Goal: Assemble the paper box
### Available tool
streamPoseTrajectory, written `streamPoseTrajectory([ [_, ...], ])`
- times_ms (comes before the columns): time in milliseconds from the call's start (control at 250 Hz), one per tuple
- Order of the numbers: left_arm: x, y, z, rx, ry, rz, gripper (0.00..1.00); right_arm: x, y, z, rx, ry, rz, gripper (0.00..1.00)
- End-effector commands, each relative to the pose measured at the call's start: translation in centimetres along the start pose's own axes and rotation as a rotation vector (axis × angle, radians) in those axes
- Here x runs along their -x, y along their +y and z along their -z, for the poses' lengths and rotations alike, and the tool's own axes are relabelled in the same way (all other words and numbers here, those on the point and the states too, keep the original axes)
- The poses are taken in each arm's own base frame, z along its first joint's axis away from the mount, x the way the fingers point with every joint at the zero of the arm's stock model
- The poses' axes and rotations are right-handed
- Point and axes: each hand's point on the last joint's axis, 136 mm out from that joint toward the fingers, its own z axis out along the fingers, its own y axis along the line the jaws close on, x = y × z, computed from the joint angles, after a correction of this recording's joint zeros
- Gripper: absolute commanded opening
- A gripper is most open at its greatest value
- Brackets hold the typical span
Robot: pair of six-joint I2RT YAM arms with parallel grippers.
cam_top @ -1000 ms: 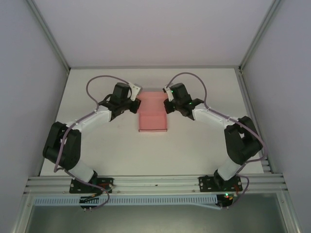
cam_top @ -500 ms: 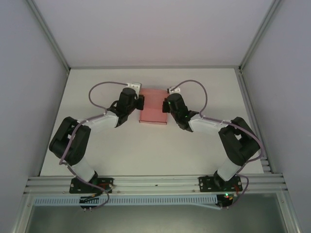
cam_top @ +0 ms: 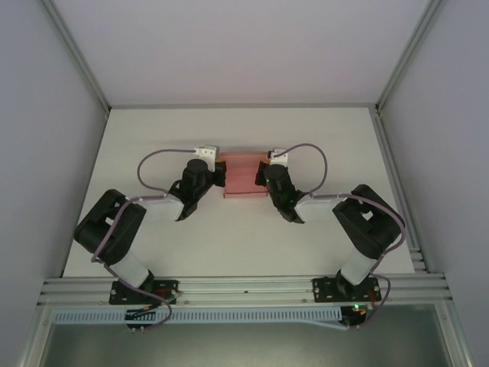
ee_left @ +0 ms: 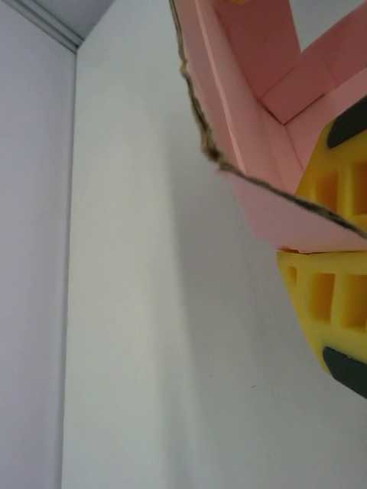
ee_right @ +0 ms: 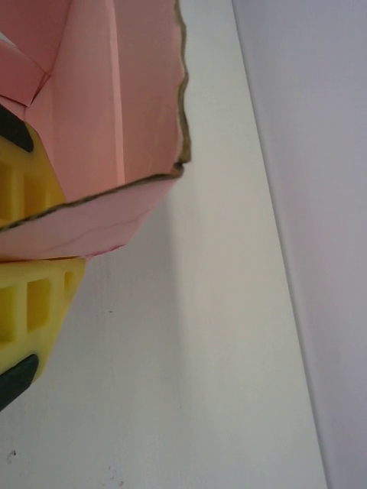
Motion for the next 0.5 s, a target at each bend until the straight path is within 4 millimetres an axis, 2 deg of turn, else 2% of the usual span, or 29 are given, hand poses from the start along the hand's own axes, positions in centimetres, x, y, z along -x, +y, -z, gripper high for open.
streamPoseTrajectory([
  [0, -2.7, -3.4, 1.1, -0.155, 0.049, 0.042, 0.03, -3.0, 1.5, 0.6, 0.068, 0.063, 0.038, 0.1],
  [188, -5.1, -4.5, 1.9, -0.178, 0.091, 0.102, 0.03, -4.8, 0.9, 2.4, 0.032, 0.058, 0.057, 0.1],
  [283, -5.2, -4.8, 1.9, -0.197, 0.09, 0.169, 0.02, -5.6, 1.1, 2.6, 0.031, 0.068, 0.048, 0.11],
  [379, -3.6, -5.6, 1.5, -0.211, 0.068, 0.207, 0.01, -5.7, 1.8, 2.7, 0.046, 0.067, 0.039, 0.11],
  [499, -0.9, -7.2, 1.0, -0.211, 0.056, 0.157, 0.0, -5.3, 1.8, 3.0, 0.027, 0.067, 0.056, 0.11],
])
